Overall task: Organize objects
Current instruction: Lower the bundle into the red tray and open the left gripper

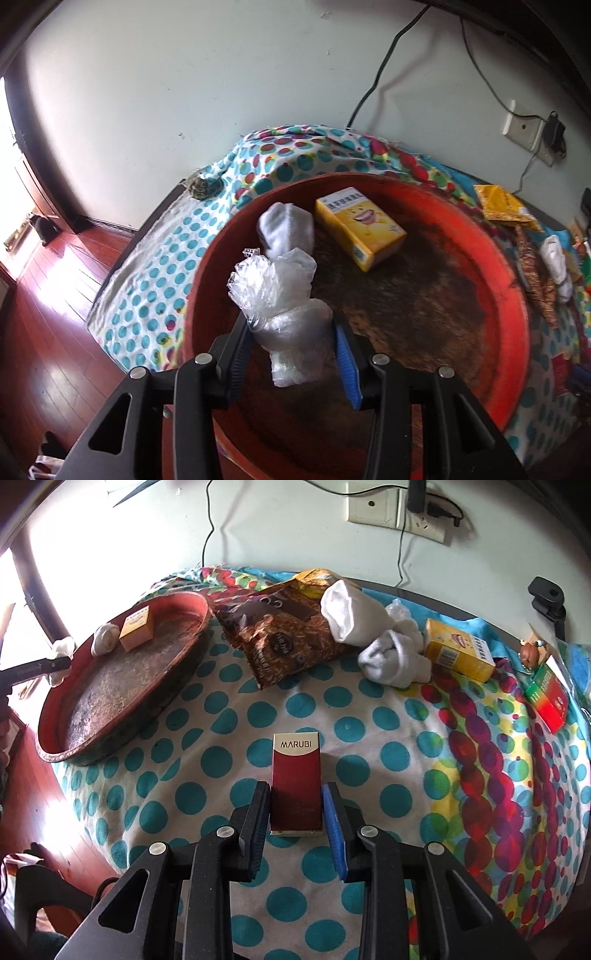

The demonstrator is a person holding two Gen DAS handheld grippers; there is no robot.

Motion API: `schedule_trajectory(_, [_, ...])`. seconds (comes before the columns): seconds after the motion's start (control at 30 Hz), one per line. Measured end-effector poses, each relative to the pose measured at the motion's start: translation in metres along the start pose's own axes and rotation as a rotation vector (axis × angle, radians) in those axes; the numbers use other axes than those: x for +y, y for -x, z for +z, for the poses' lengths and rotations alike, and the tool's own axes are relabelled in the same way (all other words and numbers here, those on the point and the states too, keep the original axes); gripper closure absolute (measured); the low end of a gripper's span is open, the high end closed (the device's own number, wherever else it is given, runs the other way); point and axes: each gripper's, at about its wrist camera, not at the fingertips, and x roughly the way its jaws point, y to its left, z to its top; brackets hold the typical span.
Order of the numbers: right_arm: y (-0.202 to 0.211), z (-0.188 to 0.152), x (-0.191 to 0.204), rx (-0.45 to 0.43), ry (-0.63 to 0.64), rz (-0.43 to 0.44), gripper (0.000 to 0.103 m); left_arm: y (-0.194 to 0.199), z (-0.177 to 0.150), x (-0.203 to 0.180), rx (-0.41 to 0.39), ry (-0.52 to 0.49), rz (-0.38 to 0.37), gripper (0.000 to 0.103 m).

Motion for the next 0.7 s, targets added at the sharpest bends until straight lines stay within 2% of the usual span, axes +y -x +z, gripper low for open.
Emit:
schedule_trajectory(0.17, [-0.006, 0.0, 0.008, 0.015, 0.039, -0.025, 0.074, 0.019, -0.008, -0.017, -0.019, 0.023, -0.047, 0.059])
schedule_trajectory(0.27, [-0.011, 0.0, 0.01, 0.034, 0.039, -0.03, 0.075, 0.027, -0.01, -0.029, -0.017, 0.035, -0.04, 0.059])
schedule_trajectory(0.43, [-0.004, 0.005, 0.021, 0.015, 0.07, -0.032, 0.076, 0.036, -0.011, -0.044, -0.015, 0.054, -0.075, 0.059])
schedule_trajectory(0.57, [0.016, 0.026, 0.044, -0.038, 0.142, -0.022, 0.076, 0.041, -0.01, -0.041, -0.052, 0.102, -0.065, 0.059])
schedule_trajectory(0.7, [0.023, 0.06, 0.071, -0.071, 0.194, 0.019, 0.076, 0.038, -0.014, -0.037, -0.066, 0.094, -0.039, 0.059])
